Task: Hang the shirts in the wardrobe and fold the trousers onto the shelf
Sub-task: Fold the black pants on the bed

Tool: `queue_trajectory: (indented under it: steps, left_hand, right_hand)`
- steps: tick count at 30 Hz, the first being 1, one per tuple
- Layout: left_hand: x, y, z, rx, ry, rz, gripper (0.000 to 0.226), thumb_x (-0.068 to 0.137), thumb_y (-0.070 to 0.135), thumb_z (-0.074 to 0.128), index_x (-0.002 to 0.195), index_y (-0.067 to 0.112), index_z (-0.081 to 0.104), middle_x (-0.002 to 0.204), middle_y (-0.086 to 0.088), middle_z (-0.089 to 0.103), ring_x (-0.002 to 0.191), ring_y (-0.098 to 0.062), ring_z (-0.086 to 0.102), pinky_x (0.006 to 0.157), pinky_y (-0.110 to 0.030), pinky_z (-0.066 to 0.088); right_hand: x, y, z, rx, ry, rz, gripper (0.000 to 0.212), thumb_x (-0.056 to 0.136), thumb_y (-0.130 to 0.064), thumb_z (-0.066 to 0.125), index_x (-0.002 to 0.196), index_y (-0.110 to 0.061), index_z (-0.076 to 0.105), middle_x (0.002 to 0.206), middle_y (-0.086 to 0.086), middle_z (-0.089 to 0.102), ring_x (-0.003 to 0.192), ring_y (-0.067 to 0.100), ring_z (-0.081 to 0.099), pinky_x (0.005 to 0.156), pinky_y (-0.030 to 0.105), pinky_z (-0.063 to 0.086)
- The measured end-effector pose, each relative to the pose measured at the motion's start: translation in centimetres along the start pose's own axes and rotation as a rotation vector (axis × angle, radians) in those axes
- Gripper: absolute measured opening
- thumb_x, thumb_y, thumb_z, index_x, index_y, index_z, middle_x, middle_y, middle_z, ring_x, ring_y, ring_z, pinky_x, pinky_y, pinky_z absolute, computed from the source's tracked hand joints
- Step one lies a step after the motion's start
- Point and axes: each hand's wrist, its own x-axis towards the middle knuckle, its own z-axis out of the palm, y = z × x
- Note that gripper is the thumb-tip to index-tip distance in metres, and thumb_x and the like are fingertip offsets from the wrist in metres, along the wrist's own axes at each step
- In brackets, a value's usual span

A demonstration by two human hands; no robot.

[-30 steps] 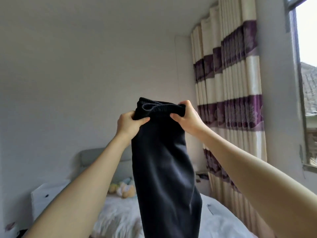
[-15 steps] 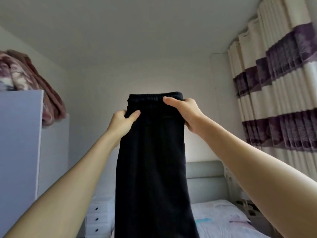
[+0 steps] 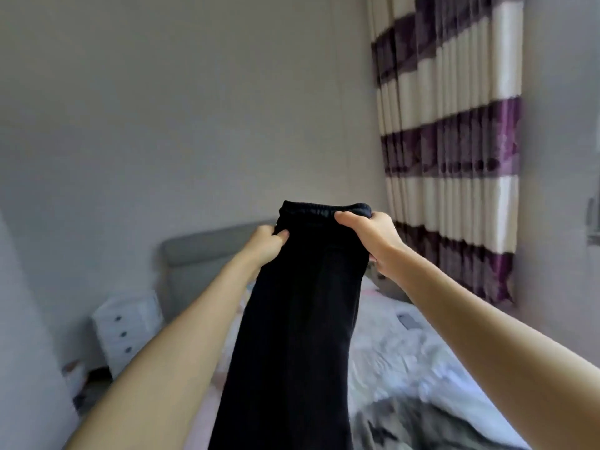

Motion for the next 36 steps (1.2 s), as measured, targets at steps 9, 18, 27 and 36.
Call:
queue_trajectory:
  steps: [9,18,27,36]
  left_hand:
    - [0.1,-14.0,25.6,0.001,-0.318,-0.292,0.020,0.096,0.020,0.045,0.082,0.013,0.058,0.072,-0.005,0.053,0.063,-0.016,0.050,0.057,-0.025,0.040]
    - [-4.6,-30.6,39.6,-0.678,-0.639,-1.095,0.052,0.094,0.046,0.031,0.102,0.004,0.059,0.105,-0.022,0.064,0.097,-0.038,0.062,0.080,-0.046,0.050]
    - [-14.0,-42.4,42.9,-0.021,-0.636,-0.880,0.031,0.078,-0.007,0.057,0.095,0.017,0.045,0.100,-0.005,0.050,0.088,-0.018,0.050,0.066,-0.025,0.039]
    - [-13.1,-46.1,46.5,-0.231,-0.590,-0.960,0.052,0.081,0.032,0.070,0.122,0.003,0.056,0.112,-0.009,0.067,0.100,-0.021,0.066,0.089,-0.035,0.052]
  right_hand:
    - [-0.9,22.6,-14.7,-0.242,0.122,0.263,0.016,0.077,-0.028,0.071,0.086,-0.019,0.060,0.077,-0.006,0.064,0.070,0.008,0.060,0.059,0.023,0.049]
    - [-9.2,44.0,-21.6,-0.892,-0.090,0.049,0.037,0.075,-0.022,0.075,0.111,-0.019,0.066,0.102,0.003,0.058,0.093,0.025,0.059,0.079,0.034,0.048]
    - [-21.1,54.4,-19.2,-1.021,-0.791,0.082,0.060,0.073,-0.028,0.072,0.130,-0.021,0.053,0.130,0.011,0.050,0.127,0.029,0.044,0.102,0.045,0.038]
    - [-18.6,58.3,-20.0,-0.783,0.213,0.598,0.036,0.088,-0.015,0.056,0.120,-0.002,0.047,0.114,0.013,0.049,0.108,0.029,0.048,0.090,0.038,0.040]
